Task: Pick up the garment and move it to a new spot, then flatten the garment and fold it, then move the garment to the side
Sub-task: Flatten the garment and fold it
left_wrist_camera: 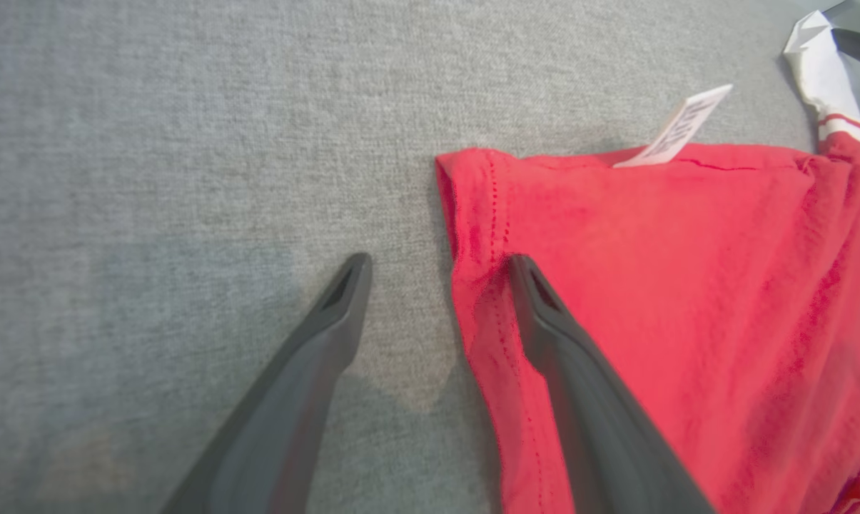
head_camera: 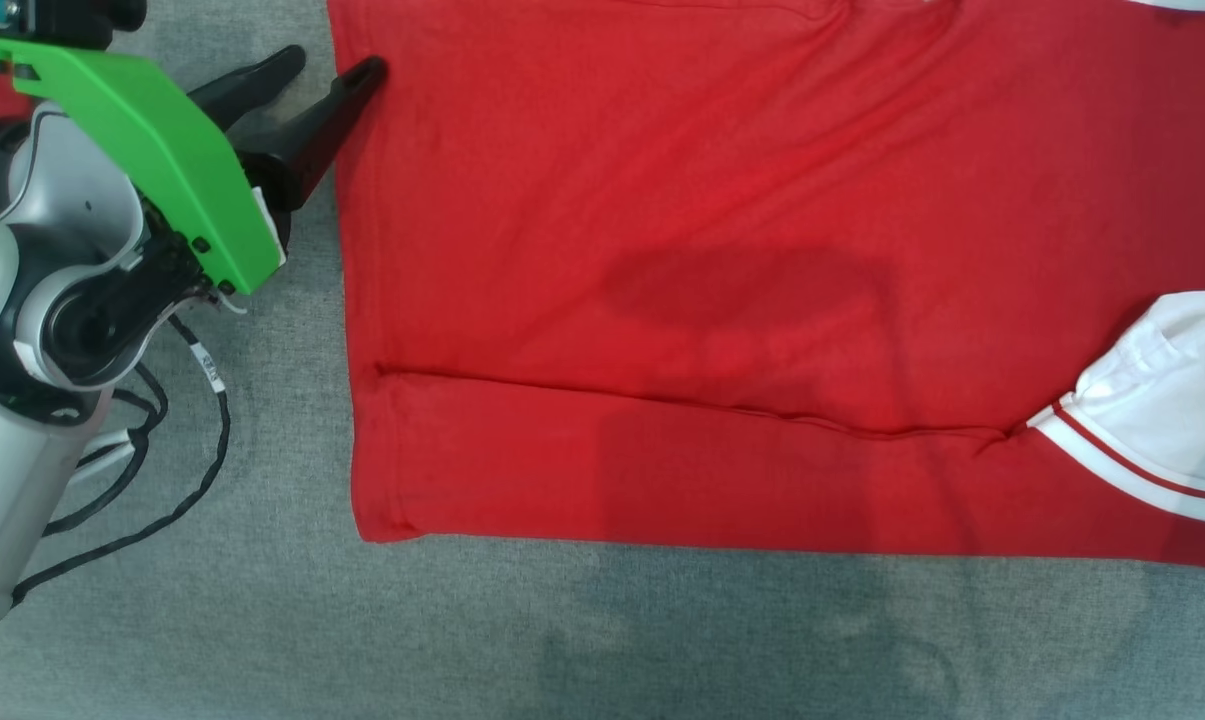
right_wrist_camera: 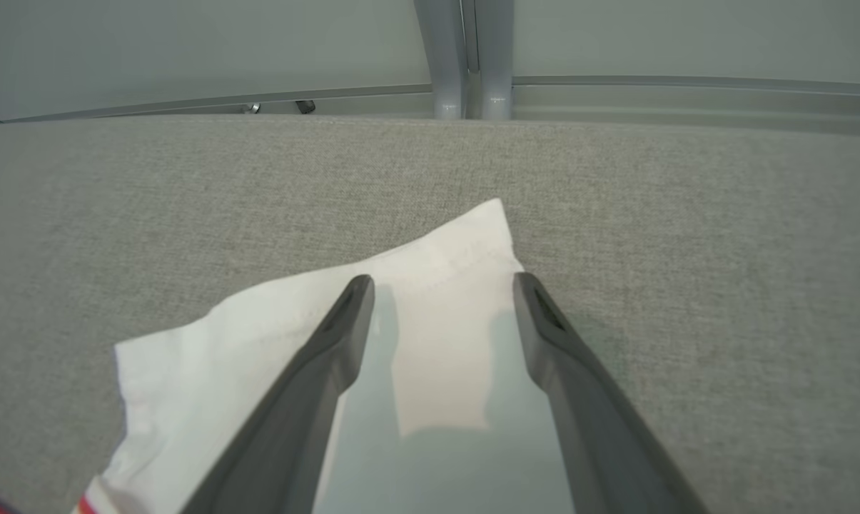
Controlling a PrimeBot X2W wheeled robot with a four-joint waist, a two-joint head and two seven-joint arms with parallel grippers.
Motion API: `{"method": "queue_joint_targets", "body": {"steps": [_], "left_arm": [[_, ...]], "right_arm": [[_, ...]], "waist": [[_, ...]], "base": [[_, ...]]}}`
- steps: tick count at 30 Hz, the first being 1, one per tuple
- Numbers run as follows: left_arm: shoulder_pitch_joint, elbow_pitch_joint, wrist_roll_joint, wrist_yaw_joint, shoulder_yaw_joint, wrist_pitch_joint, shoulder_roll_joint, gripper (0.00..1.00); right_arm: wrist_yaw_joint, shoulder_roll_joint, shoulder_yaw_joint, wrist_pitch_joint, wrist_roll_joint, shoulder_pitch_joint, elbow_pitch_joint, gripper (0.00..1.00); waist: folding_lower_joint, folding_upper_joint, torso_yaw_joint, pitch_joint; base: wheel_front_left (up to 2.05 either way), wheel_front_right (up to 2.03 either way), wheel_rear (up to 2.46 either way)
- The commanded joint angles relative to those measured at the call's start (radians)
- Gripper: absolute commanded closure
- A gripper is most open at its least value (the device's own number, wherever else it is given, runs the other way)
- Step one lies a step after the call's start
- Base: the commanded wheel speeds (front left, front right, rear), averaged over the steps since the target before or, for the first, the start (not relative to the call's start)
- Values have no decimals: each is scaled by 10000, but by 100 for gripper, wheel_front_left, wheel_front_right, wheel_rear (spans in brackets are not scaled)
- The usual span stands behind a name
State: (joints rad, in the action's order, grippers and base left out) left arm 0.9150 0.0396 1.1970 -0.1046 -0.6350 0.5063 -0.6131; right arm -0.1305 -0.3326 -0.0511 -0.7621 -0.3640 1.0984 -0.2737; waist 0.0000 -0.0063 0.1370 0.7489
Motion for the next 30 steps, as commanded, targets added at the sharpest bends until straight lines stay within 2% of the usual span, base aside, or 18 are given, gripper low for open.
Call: {"method": "queue_joint_targets", "body": {"steps": [1, 9, 15, 16, 17, 18, 21, 25, 30], "left_arm": [[-88, 264, 0, 44, -308, 180, 259, 0], [271, 846, -194, 226, -666, 114, 908, 0], [563, 1431, -354, 465, -983, 234, 1338, 0], [617, 1525, -412, 497, -1035, 193, 1422, 58], [653, 1632, -460, 537, -1065, 135, 1513, 100], [690, 1681, -450, 649, -1123, 134, 1562, 100], [733, 1840, -441, 802, -1101, -5, 1616, 100], [538, 1780, -372, 945, -754, -589, 1492, 100], [-246, 1534, -452, 887, -416, -1561, 1234, 100]], "right_arm": [[-4, -117, -22, 129, 93, 157, -52, 0], [-4, -354, -241, 478, 854, 379, -539, 0], [-4, 113, -179, 593, 890, 449, -946, 0], [-4, 205, -107, 608, 868, 450, -1001, 0], [-4, 282, -18, 646, 849, 450, -1035, 26], [-4, 309, 70, 765, 805, 491, -1018, 100], [-4, 249, 406, 1090, 441, 637, -866, 100], [-3, 158, 510, 2065, -436, 559, -396, 100], [-3, -432, 382, 3026, -2261, -874, 897, 100]], "waist": [[0, 63, 0, -7], [0, 63, 94, 83], [0, 63, 178, 24], [0, 63, 179, 3], [0, 63, 173, -20], [0, 63, 164, -35], [0, 63, 69, -40], [0, 63, -93, -131], [0, 63, -312, -761]], "base": [[0, 0, 0], [0, 0, 0], [0, 0, 0], [0, 0, 0], [0, 0, 0], [0, 0, 0], [0, 0, 0], [0, 0, 0], [0, 0, 0]]}}
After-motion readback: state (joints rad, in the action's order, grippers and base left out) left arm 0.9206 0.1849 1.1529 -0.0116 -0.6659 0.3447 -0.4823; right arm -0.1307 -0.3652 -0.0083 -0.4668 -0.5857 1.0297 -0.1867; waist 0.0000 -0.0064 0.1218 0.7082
